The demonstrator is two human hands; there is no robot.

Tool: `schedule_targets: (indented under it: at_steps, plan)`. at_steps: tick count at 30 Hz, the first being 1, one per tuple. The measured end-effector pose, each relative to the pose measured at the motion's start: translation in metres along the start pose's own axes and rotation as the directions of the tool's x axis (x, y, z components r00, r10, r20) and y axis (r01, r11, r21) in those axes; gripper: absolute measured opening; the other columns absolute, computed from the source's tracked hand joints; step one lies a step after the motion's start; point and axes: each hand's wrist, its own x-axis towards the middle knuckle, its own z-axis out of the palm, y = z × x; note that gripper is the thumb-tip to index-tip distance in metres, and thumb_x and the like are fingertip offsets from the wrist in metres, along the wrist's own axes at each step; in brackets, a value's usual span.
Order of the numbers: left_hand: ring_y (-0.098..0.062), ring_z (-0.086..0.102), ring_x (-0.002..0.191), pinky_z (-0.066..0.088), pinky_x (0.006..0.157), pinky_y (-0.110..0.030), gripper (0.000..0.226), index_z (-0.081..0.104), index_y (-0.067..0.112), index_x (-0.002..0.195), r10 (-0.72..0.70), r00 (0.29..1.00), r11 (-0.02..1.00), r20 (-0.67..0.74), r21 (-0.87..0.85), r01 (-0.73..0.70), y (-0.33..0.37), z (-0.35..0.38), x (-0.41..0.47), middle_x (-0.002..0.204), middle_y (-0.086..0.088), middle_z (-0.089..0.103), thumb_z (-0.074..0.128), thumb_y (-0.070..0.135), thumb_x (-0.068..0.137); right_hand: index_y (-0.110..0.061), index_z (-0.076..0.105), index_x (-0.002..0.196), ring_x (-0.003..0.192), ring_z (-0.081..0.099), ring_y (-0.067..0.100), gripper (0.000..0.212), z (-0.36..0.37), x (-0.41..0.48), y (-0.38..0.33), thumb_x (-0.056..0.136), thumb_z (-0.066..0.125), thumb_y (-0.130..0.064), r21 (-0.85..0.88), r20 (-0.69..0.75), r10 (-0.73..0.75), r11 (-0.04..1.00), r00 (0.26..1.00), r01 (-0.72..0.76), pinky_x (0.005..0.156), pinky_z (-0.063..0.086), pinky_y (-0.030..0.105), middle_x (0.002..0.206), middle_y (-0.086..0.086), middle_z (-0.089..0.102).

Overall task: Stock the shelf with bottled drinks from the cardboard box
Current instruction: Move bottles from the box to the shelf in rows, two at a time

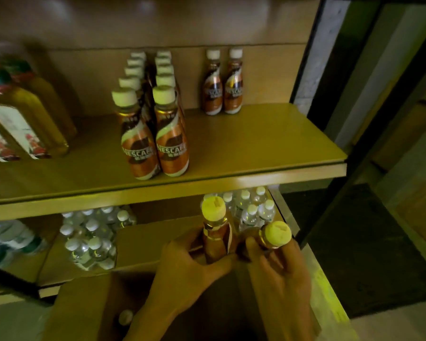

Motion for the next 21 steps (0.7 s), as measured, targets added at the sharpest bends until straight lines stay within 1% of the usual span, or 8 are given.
schedule_targets:
  at_steps: [2,3,7,9,11,15,18,21]
  plan:
    - [0.01,0.067,0.087,0.049,0.073,-0.005,0.029,0.07,0.032,0.092,0.063,0.995,0.998,-0.078,0.018,-0.062,0.032,-0.006,0.0,0.089,0.028,0.072,0.088,0.034,0.068,-0.058,0.064,0.1,0.102,0.065,-0.004,0.037,-0.014,0.02,-0.033,0.073,0.072,-0.034,0.043,0.07,-0.06,0.997,0.996,0.057,0.074,0.052,0.009,0.103,-0.023,0.07]
    - [0.009,0.068,0.084,0.049,0.071,-0.005,0.026,0.07,0.032,0.088,0.085,0.989,0.996,-0.121,0.024,-0.082,0.048,-0.008,0.002,0.086,0.027,0.073,0.087,0.034,0.069,-0.053,0.066,0.1,0.1,0.066,-0.005,0.034,-0.02,0.032,-0.048,0.072,0.07,-0.036,0.072,0.109,-0.063,0.996,0.992,0.056,0.07,0.051,0.007,0.1,-0.024,0.071]
    - [0.006,0.068,0.081,0.051,0.064,-0.011,0.023,0.068,0.036,0.092,0.141,0.962,0.988,-0.234,-0.032,-0.152,0.102,-0.011,0.025,0.087,0.023,0.073,0.083,0.037,0.074,-0.027,0.071,0.103,0.094,0.069,0.001,0.029,-0.031,0.089,-0.099,0.08,0.069,-0.045,0.043,0.185,-0.162,0.987,0.969,0.157,0.076,0.053,0.017,0.094,-0.014,0.075]
    - [0.003,0.068,0.082,0.056,0.071,-0.024,0.027,0.067,0.037,0.099,0.168,0.943,0.984,-0.286,-0.012,-0.179,0.12,-0.009,0.045,0.089,0.017,0.073,0.081,0.042,0.076,-0.033,0.07,0.096,0.087,0.069,-0.004,0.011,-0.029,0.119,-0.115,0.086,0.072,-0.036,0.024,0.22,-0.223,0.975,0.95,0.223,0.071,0.053,0.013,0.087,-0.018,0.074]
    - [0.0,0.068,0.082,0.059,0.076,-0.033,0.034,0.067,0.036,0.106,0.177,0.929,0.983,-0.325,0.01,-0.184,0.13,-0.003,0.067,0.091,0.014,0.073,0.079,0.044,0.076,-0.039,0.066,0.09,0.081,0.067,-0.01,0.009,-0.024,0.146,-0.126,0.087,0.073,-0.035,-0.037,0.235,-0.268,0.958,0.934,0.284,0.066,0.049,0.005,0.081,-0.022,0.071]
    - [-0.002,0.066,0.081,0.052,0.069,-0.025,0.04,0.066,0.03,0.109,0.149,0.915,0.989,-0.374,0.052,-0.14,0.134,0.004,0.107,0.091,0.013,0.071,0.079,0.041,0.073,-0.031,0.069,0.085,0.075,0.066,-0.008,0.009,-0.011,0.188,-0.126,0.086,0.073,-0.038,-0.089,0.256,-0.248,0.957,0.934,0.278,0.057,0.046,0.006,0.073,-0.022,0.071]
    - [-0.008,0.066,0.083,0.053,0.071,-0.029,0.041,0.066,0.029,0.11,0.105,0.916,0.994,-0.387,0.067,-0.085,0.124,0.005,0.124,0.091,0.012,0.07,0.079,0.038,0.071,-0.028,0.068,0.077,0.067,0.064,-0.006,0.017,-0.001,0.204,-0.116,0.084,0.075,-0.041,-0.113,0.251,-0.233,0.957,0.94,0.268,0.052,0.042,0.008,0.066,-0.022,0.068]
    - [-0.008,0.065,0.082,0.052,0.07,-0.029,0.038,0.065,0.028,0.107,0.06,0.922,0.997,-0.383,0.062,-0.039,0.11,0.006,0.135,0.089,0.011,0.069,0.078,0.035,0.072,-0.026,0.067,0.079,0.063,0.062,-0.005,0.018,0.008,0.21,-0.103,0.085,0.074,-0.042,-0.11,0.285,-0.182,0.969,0.941,0.221,0.056,0.042,0.015,0.064,-0.02,0.067]
